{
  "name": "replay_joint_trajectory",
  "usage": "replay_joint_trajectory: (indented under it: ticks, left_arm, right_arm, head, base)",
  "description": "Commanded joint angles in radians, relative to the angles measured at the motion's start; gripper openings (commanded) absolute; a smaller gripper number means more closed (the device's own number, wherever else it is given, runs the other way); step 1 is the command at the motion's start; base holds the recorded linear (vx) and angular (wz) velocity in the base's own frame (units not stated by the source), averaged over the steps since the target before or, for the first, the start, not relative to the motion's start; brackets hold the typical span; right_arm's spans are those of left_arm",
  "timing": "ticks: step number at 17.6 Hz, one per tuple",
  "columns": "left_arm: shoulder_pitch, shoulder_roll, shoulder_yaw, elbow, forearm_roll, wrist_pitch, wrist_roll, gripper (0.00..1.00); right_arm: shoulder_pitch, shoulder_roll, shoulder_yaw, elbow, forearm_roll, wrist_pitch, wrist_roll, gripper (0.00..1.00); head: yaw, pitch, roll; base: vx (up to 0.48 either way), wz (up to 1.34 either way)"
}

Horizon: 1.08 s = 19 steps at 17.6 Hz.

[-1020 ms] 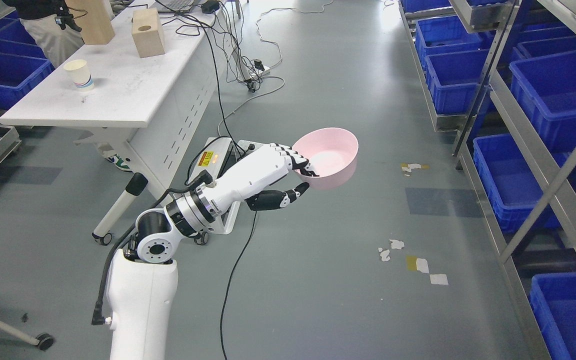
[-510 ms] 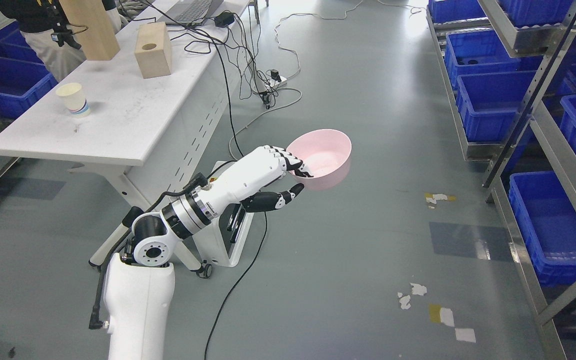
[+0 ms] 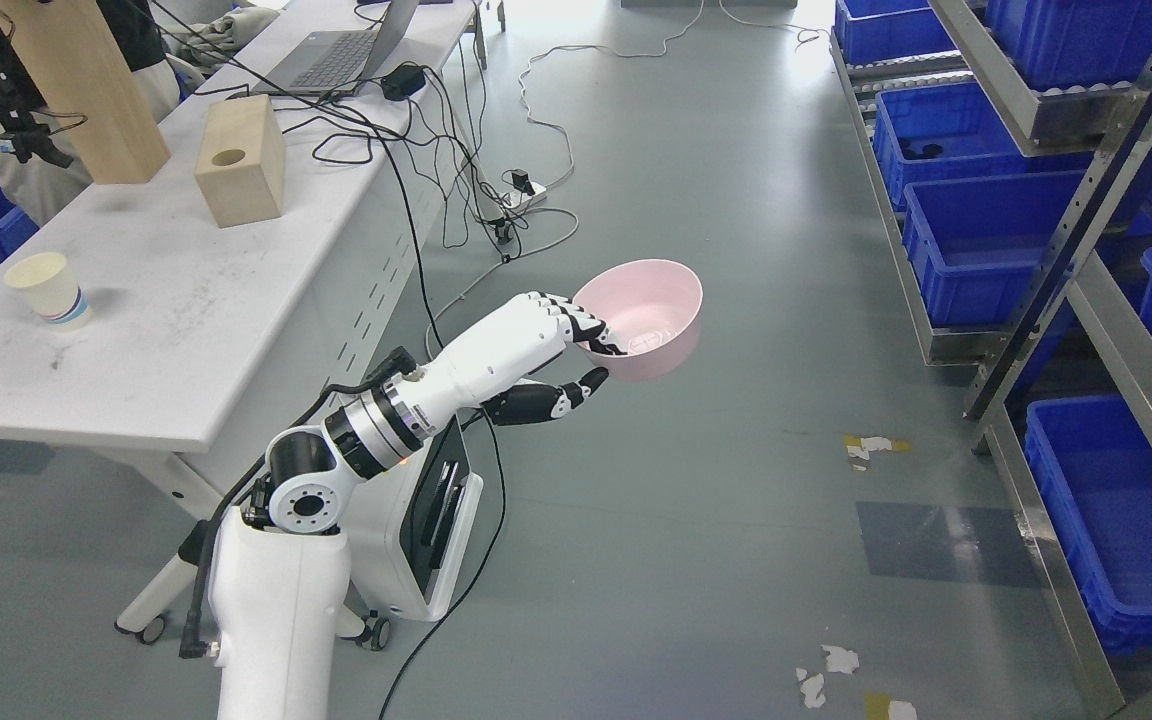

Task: Stack pink IKEA bowl on shelf middle layer
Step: 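Hold the pink bowl raised in the left hand while driving, then carry the pink bowl over the stacked pink bowls on the tray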

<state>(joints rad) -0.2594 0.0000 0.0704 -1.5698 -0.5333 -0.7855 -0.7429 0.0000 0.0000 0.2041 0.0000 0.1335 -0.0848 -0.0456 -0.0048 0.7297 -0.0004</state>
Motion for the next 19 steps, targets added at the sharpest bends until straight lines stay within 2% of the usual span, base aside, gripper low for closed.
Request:
replay_joint_trajectory:
  ticks: [1,10,16,19]
  left_arm:
    - [-0.032,0.017,-0.075,0.004,0.003,0.0,0.0,0.02]
    - [-0.096,0.017,-0.188,0.004,0.004,0.0,0.004,0.03]
    - [-0.15,0.017,-0.231,0.008,0.006,0.0,0.0,0.03]
    - [-0.256,0.017,-0.209,0.008,0.009,0.0,0.002,0.03]
  right_arm:
    - [0.015,-0.017,0.0,-0.017,0.0,0.0,0.0,1.0]
    - [0.015,-0.017,0.0,-0.017,0.0,0.0,0.0,1.0]
    - [0.015,-0.017,0.0,-0.017,0.0,0.0,0.0,1.0]
    - [0.015,-0.017,0.0,-0.017,0.0,0.0,0.0,1.0]
  head:
    - [0.0,0.0,0.0]
    - [0.0,0.0,0.0]
    - [0.0,0.0,0.0]
    - [0.0,0.0,0.0]
  base:
    - [0.331,-0.08]
    - [0.253,-0.22]
    - [0.121,-0.97]
    - [0.052,-1.33]
